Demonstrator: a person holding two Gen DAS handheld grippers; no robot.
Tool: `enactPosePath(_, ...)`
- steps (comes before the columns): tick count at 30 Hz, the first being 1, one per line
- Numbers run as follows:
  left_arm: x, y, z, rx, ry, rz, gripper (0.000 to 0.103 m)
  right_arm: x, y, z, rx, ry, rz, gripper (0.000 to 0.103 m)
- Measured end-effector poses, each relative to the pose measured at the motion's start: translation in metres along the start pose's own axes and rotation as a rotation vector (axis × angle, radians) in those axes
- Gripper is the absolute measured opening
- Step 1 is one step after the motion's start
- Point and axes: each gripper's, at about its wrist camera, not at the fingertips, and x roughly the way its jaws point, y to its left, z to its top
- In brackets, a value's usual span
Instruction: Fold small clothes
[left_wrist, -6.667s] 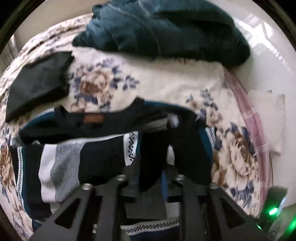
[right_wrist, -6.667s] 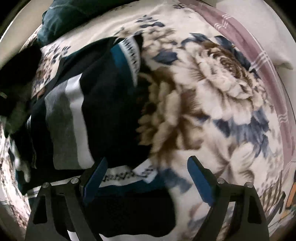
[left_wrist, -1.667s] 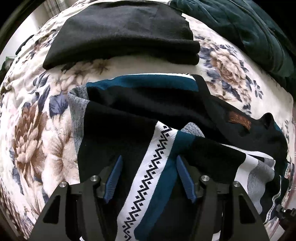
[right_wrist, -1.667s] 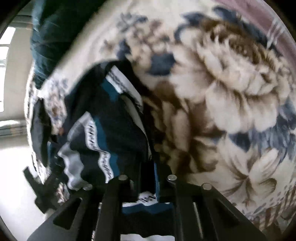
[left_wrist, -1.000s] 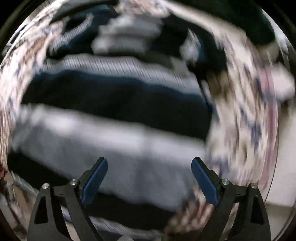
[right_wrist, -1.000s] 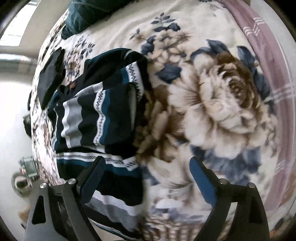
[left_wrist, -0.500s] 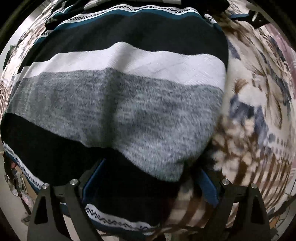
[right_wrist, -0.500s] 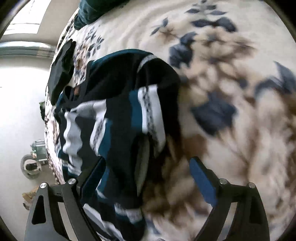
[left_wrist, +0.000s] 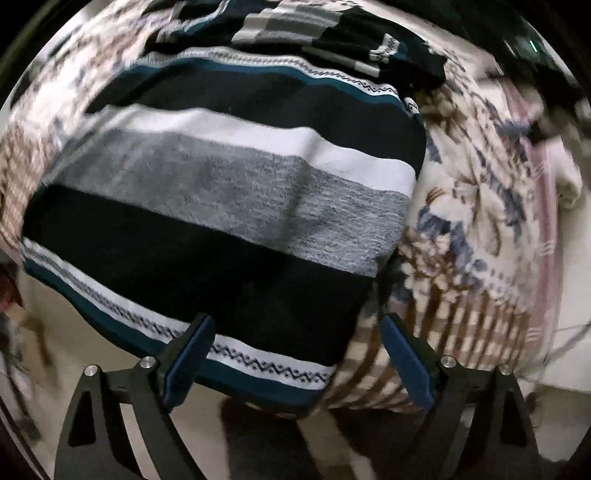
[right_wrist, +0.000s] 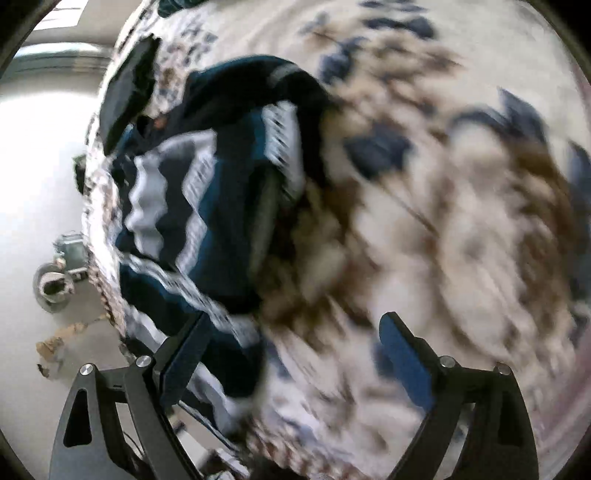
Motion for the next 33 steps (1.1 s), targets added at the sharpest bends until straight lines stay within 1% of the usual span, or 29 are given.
enactPosePath(1,0.005,-0.001,0.002,-0.002,0.008,-0.003,0.091,0.001,-0.004,-0.005,-0.007,0.009,-0.03,0.094)
enactPosePath(2,0.01,-0.011,-0.001,0.011,0.017,0.0,0.091,0.0,-0.007,-0.007,-0.012,0.005,-0.048,0.094)
enactPosePath(3,0.016,-0.015,0.0,0.03,0.024,0.011,0.091,0.002,-0.011,-0.007,-0.005,-0.003,-0.047,0.094)
enactPosePath(5,0.039,-0.034,-0.002,0.085,0.045,0.047,0.091,0.005,-0.018,-0.002,0.021,-0.029,0.004,0.094)
enactPosePath(6,0.049,-0.04,-0.002,0.107,0.059,0.059,0.091,0.007,-0.019,0.004,0.028,-0.057,0.031,0.094)
enactPosePath(8,0.074,-0.053,-0.002,0.156,0.075,0.107,0.091,0.012,-0.016,0.02,0.026,-0.113,0.069,0.094)
enactPosePath(9,0.08,-0.057,-0.003,0.17,0.067,0.125,0.091,0.016,-0.012,0.03,0.028,-0.14,0.093,0.094)
enactPosePath(10,0.083,-0.06,-0.004,0.186,0.038,0.138,0.091,0.021,-0.008,0.041,0.027,-0.162,0.121,0.094)
enactPosePath(11,0.082,-0.063,-0.004,0.193,0.015,0.136,0.09,0.025,-0.004,0.05,0.027,-0.177,0.134,0.094)
enactPosePath(13,0.079,-0.066,-0.005,0.207,-0.032,0.133,0.073,0.036,0.005,0.072,0.022,-0.188,0.17,0.094)
enactPosePath(14,0.077,-0.068,-0.006,0.217,-0.051,0.141,0.05,0.041,0.009,0.079,0.023,-0.187,0.166,0.094)
enactPosePath(15,0.072,-0.068,-0.007,0.228,-0.064,0.15,0.029,0.046,0.012,0.086,0.025,-0.19,0.162,0.095)
enactPosePath(16,0.069,-0.067,-0.008,0.235,-0.074,0.151,0.024,0.051,0.016,0.092,0.024,-0.185,0.16,0.095)
enactPosePath(17,0.065,-0.065,-0.009,0.232,-0.084,0.135,0.016,0.057,0.019,0.097,0.03,-0.174,0.154,0.094)
enactPosePath(18,0.06,-0.062,-0.011,0.225,-0.093,0.12,0.014,0.057,0.019,0.1,0.045,-0.182,0.163,0.091)
enactPosePath(19,0.055,-0.065,-0.011,0.221,-0.099,0.109,0.014,0.057,0.02,0.101,0.06,-0.196,0.186,0.084)
enactPosePath(20,0.05,-0.066,-0.014,0.221,-0.107,0.103,0.013,0.059,0.022,0.103,0.074,-0.202,0.207,0.051)
enactPosePath(21,0.045,-0.067,-0.016,0.219,-0.119,0.097,0.012,0.059,0.023,0.105,0.084,-0.198,0.214,0.023)
enactPosePath(22,0.041,-0.066,-0.018,0.214,-0.126,0.091,0.012,0.059,0.025,0.104,0.092,-0.201,0.225,0.021)
enactPosePath(24,0.033,-0.067,-0.022,0.196,-0.127,0.074,0.011,0.054,0.036,0.102,0.085,-0.222,0.206,0.017)
enactPosePath(28,0.002,-0.057,-0.023,0.135,-0.137,0.018,0.01,0.035,0.063,0.1,0.089,-0.239,0.194,0.015)
enactPosePath(29,-0.008,-0.05,-0.024,0.124,-0.138,0.009,0.006,0.026,0.07,0.1,0.083,-0.24,0.189,0.015)
enactPosePath(31,-0.029,-0.038,-0.021,0.096,-0.157,-0.004,0.006,0.011,0.085,0.098,0.06,-0.25,0.164,0.014)
enactPosePath(32,-0.032,-0.024,-0.012,0.087,-0.159,-0.01,0.006,0.003,0.093,0.099,0.05,-0.251,0.145,0.014)
enactPosePath(33,-0.043,-0.013,-0.01,0.072,-0.169,-0.012,0.006,-0.004,0.103,0.099,0.043,-0.247,0.119,0.014)
